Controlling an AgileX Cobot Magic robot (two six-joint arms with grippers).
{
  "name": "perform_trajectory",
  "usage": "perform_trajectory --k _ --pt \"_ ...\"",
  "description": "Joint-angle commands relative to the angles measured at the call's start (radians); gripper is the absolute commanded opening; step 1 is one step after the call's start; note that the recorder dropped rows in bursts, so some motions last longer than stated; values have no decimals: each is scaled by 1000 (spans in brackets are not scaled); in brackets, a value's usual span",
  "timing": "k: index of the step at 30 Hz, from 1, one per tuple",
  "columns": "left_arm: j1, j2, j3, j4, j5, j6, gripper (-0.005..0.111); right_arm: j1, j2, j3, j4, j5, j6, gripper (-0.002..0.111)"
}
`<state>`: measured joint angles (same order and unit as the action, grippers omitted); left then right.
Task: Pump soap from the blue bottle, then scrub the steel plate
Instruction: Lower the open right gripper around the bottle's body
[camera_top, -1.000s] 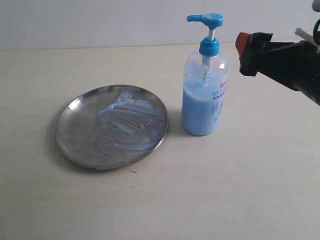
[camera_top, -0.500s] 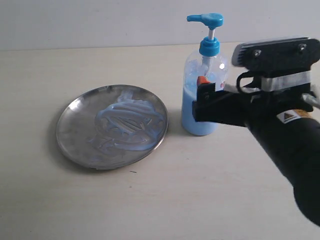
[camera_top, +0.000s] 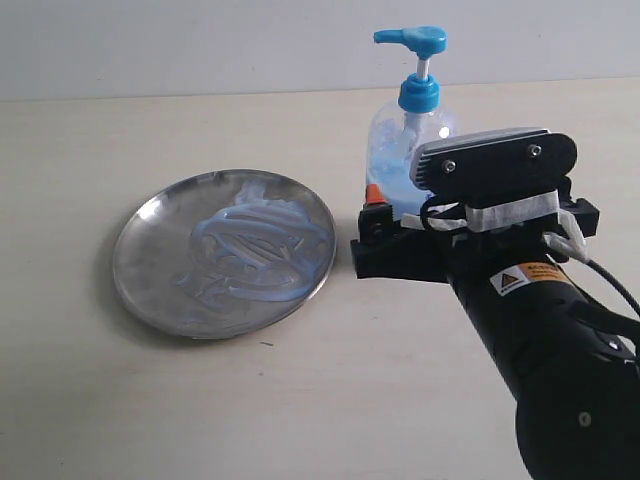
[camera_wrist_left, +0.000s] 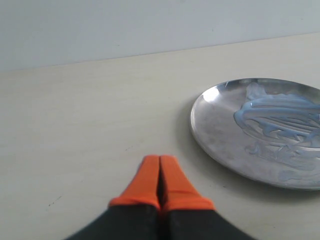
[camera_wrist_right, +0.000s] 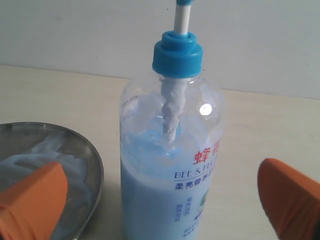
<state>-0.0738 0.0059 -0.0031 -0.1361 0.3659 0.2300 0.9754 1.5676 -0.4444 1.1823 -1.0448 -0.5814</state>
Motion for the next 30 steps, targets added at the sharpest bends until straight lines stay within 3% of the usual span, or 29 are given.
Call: perform_trajectory --k 1,30 --pt "3 -6 3 -1 -6 1 0 1 3 1 -18 -23 7 102" --pt "3 -6 3 -1 -6 1 0 1 239 9 -49 -176 167 102"
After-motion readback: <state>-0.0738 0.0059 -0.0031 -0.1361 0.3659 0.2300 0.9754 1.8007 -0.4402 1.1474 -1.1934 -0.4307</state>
